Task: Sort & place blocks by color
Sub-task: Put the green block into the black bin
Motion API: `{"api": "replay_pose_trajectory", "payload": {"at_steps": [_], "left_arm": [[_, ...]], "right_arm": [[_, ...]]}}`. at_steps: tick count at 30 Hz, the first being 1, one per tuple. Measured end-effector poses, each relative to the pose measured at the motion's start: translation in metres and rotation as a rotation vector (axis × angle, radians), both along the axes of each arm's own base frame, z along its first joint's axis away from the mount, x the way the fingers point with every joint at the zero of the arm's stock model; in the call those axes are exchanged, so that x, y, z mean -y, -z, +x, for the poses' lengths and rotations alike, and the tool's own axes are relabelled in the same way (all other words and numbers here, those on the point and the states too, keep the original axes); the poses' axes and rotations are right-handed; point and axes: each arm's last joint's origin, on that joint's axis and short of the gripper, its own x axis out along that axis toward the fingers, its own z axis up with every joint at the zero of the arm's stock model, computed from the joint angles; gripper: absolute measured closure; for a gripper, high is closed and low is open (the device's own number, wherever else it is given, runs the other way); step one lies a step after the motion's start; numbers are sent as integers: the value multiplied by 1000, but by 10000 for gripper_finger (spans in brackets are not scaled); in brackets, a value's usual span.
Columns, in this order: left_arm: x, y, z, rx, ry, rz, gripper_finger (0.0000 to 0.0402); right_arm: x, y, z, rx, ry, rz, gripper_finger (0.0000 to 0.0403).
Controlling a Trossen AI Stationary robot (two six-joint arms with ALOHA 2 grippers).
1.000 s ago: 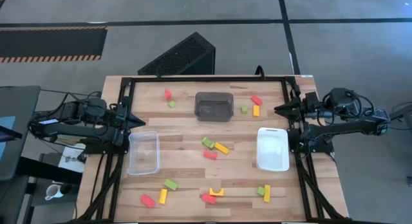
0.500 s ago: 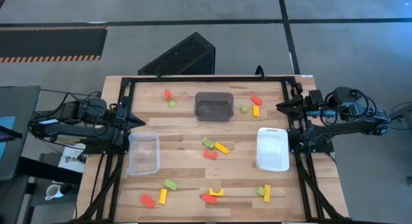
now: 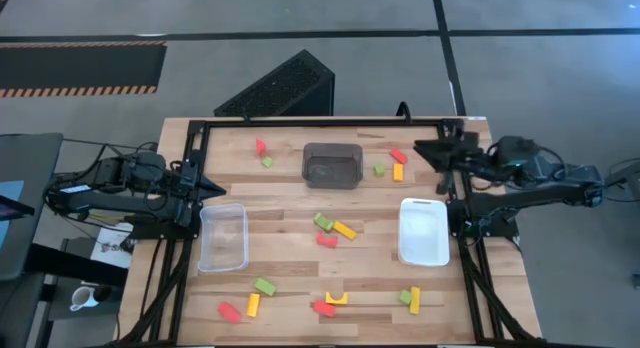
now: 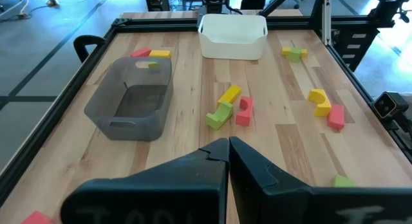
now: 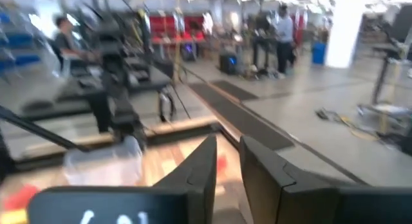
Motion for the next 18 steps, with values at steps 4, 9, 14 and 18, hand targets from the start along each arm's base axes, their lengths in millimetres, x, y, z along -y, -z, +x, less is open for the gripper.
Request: {"api": "replay_pose_trajectory", "payload": {"at_steps": [4,9,14,18], "left_arm": [[0,0,0,0,0,0,401],[0,0,0,-1,0,0,401],[0,0,0,-1,0,0,401],[0,0,0,0,0,0,401]], "right_arm": [[2,8,16,-75,57,1,269],[7,17,29,-158,133,-2,222],[20,31,35,-303,192,14,198],[33,49,41,-458,199,71,201]]}}
